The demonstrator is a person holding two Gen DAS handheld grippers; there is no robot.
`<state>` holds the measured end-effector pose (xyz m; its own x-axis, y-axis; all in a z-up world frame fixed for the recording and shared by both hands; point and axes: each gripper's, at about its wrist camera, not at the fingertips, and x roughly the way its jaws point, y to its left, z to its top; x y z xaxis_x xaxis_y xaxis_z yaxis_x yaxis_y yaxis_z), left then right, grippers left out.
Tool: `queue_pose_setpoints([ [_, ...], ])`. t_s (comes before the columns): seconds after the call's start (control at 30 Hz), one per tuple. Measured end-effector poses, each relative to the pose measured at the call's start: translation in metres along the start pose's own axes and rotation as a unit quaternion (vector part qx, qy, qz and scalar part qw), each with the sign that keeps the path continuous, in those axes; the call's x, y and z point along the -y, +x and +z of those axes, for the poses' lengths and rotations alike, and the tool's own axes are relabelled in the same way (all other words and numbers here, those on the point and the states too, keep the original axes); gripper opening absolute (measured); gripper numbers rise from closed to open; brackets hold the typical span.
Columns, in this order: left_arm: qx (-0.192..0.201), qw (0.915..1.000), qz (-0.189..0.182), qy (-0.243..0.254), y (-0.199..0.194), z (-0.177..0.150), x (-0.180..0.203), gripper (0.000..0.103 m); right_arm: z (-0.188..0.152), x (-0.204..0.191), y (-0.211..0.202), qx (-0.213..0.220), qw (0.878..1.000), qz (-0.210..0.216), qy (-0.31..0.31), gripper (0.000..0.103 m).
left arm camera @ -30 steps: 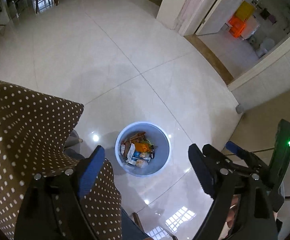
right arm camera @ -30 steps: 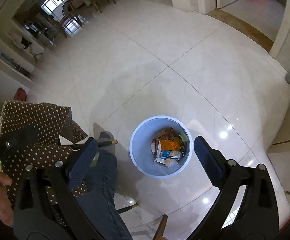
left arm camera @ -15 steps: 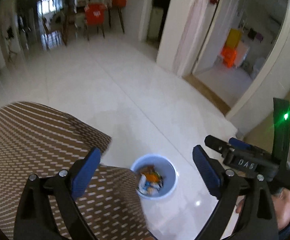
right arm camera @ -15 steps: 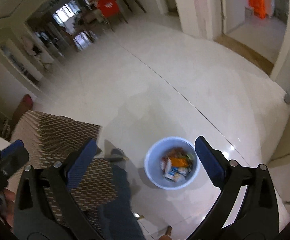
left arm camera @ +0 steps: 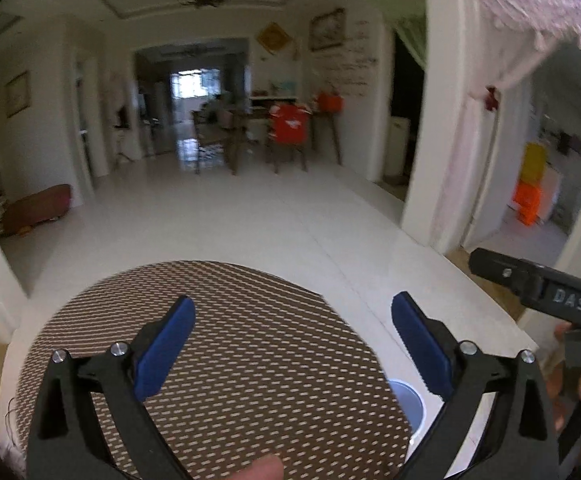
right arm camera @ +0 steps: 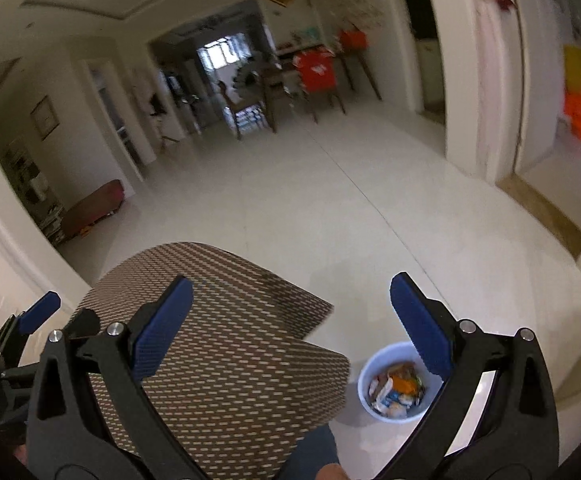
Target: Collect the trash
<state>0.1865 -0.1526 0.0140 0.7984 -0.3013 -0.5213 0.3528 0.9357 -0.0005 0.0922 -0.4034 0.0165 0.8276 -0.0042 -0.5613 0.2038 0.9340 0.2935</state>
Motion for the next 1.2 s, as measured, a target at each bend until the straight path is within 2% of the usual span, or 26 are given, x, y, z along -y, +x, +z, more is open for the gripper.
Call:
queue_pose_setpoints([
  [0.1,0.025,0.9991,0.030,-0.015,-0.030,0.007,-0.017,0.097,0.003,-0.028,-0.022,0.007,1.000,-0.011,-0.018,0.097],
  [0.23,0.053,0.9967,0.052,-0.034,-0.066,0.013,-0.033,0.098,0.006,-0.056,-0.059,0.043,0.998,-0.008,-0.047,0.097],
  [0.43,0.079,0.9940,0.055,-0.052,-0.111,0.017,-0.041,0.098,0.004,-0.077,-0.103,0.090,0.993,-0.026,-0.078,0.097],
  [0.53,0.095,0.9924,0.053,-0.058,-0.129,0.021,-0.041,0.098,-0.001,-0.090,-0.131,0.130,0.986,-0.044,-0.096,0.097],
  [0.73,0.119,0.9899,0.066,-0.041,-0.158,0.022,-0.025,0.098,-0.010,-0.104,-0.148,0.153,0.980,-0.056,-0.115,0.097],
  [0.93,0.117,0.9890,0.079,-0.044,-0.164,0.020,-0.020,0.098,-0.010,-0.101,-0.147,0.156,0.980,-0.054,-0.114,0.097],
  [1.2,0.123,0.9884,0.078,-0.045,-0.170,0.021,-0.015,0.098,-0.013,-0.100,-0.152,0.160,0.979,-0.062,-0.107,0.097],
])
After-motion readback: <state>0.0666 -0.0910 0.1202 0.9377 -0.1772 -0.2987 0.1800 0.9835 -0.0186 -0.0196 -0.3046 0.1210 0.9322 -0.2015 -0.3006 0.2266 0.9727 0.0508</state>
